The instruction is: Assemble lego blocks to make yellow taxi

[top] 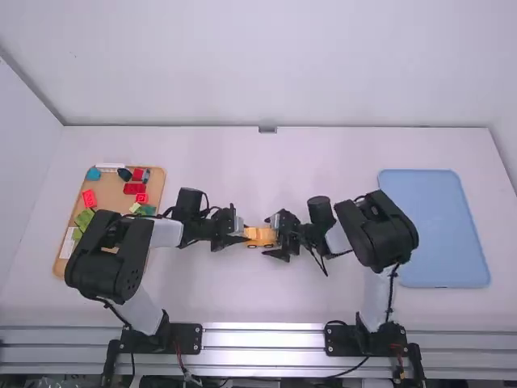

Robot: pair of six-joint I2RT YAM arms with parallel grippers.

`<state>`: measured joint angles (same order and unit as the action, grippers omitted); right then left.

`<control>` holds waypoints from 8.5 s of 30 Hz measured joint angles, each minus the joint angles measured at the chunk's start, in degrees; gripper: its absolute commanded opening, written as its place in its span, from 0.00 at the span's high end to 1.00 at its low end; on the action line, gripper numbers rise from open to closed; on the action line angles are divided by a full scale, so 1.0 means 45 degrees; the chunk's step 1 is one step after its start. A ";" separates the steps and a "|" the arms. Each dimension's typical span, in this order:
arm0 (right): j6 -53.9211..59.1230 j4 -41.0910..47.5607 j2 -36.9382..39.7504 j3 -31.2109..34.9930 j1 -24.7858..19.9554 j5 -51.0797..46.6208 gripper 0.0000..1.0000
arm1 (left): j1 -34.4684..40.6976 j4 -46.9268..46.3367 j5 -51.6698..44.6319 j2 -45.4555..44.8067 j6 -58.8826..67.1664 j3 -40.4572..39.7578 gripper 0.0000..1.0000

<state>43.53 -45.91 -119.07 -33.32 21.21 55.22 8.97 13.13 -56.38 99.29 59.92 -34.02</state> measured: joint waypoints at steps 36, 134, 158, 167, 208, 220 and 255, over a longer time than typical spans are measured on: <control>0.1112 0.0087 -0.0330 -0.0243 -0.0005 0.0316 0.48 | 0.0816 -0.0160 0.1015 0.0500 -0.0083 -0.0583 0.74; 0.2555 0.2433 -0.0325 -0.0991 -0.0243 0.0879 0.38 | 0.1525 -0.1331 0.2283 -0.0189 -0.0733 -0.0617 0.98; 0.2545 0.2433 -0.0321 -0.1015 0.0117 0.0588 0.39 | 0.1953 -0.0923 0.1666 -0.0185 -0.1103 -0.0899 0.98; 0.2205 0.1783 -0.0321 -0.1015 0.0117 0.0233 0.39 | 0.1758 -0.0981 0.2351 -0.0214 -0.1574 -0.0641 0.69; 0.5722 1.5033 0.1467 -0.5853 -0.0714 -0.3555 0.01 | -0.3303 -0.4488 0.9311 -0.8612 -1.2386 -0.0641 0.01; 0.2599 1.4868 0.6207 -0.6319 -0.1409 -0.4624 0.02 | -0.3303 -0.9423 1.7359 -1.2259 -2.0657 -0.0636 0.01; -0.0437 1.2910 0.5858 -0.8408 0.2336 -0.2647 0.01 | -0.8437 -1.2444 1.5072 -0.7334 -2.1235 -0.4503 0.01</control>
<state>41.56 12.19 -92.71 -71.16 31.73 43.31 -28.99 -42.87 11.44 66.28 -35.64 -54.28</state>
